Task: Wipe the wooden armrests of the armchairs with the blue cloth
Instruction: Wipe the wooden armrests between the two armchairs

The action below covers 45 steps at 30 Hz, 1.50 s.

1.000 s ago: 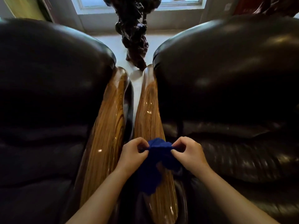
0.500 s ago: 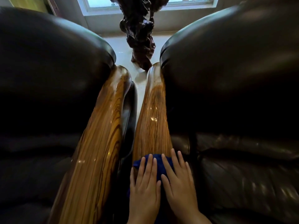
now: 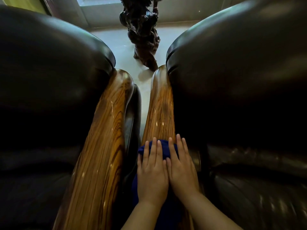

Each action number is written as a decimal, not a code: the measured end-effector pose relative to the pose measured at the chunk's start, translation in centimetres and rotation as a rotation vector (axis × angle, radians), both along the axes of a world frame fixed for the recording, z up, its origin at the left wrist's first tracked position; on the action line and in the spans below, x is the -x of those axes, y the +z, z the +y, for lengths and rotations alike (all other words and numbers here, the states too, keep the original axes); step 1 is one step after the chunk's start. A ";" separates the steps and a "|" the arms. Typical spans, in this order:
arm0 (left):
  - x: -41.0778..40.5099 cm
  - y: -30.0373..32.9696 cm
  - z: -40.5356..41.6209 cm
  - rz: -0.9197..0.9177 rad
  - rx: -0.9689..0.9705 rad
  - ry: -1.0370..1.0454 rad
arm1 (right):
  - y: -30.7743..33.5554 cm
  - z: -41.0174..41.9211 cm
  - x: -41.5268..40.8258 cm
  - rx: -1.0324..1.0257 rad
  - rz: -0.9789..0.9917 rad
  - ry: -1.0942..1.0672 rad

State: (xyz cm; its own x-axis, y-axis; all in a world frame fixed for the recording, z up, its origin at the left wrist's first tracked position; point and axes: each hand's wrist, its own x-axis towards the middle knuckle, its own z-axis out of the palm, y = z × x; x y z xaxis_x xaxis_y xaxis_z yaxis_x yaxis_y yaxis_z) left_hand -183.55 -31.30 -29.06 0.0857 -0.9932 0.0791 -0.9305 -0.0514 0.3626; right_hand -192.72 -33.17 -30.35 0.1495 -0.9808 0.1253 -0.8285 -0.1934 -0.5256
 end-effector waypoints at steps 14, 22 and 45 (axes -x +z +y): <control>-1.3 1.6 -10.7 0.140 -0.013 -0.070 | 1.5 -10.1 -1.2 -0.071 -0.046 -0.034; -1.7 2.0 -19.1 0.166 -0.017 -0.121 | 1.9 -18.0 -1.6 -0.053 -0.007 -0.082; -2.5 1.6 -15.9 -0.043 -0.003 -0.211 | 1.2 -14.7 -0.6 -0.185 0.054 -0.043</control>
State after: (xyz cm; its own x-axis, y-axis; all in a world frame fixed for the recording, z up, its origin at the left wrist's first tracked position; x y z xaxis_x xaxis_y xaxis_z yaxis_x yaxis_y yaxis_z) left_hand -181.06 -47.21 -27.42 -0.1274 -0.9890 0.0748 -0.9354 0.1449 0.3225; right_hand -192.11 -47.89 -29.17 0.1084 -0.9920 -0.0652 -0.8620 -0.0611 -0.5032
